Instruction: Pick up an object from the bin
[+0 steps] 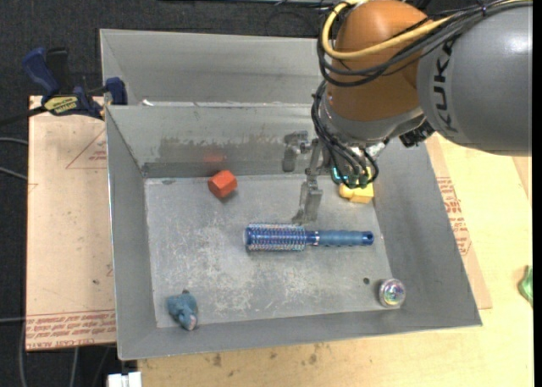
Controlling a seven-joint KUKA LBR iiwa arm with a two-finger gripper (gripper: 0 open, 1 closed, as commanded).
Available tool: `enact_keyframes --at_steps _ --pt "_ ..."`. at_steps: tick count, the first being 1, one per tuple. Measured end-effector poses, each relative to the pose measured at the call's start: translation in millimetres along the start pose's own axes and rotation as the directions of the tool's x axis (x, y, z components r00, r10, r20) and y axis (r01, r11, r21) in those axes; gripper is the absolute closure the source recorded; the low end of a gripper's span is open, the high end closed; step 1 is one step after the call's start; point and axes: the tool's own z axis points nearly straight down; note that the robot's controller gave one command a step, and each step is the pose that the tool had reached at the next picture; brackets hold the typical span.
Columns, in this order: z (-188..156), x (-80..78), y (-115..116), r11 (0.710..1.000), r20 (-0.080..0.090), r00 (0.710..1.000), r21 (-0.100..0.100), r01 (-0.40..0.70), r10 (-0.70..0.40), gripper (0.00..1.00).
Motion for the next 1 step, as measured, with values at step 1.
enact_keyframes --at_steps 1 --pt "83.3 24.1 0.9 0.995 -0.002 0.995 0.0 0.098 -0.098 0.0"
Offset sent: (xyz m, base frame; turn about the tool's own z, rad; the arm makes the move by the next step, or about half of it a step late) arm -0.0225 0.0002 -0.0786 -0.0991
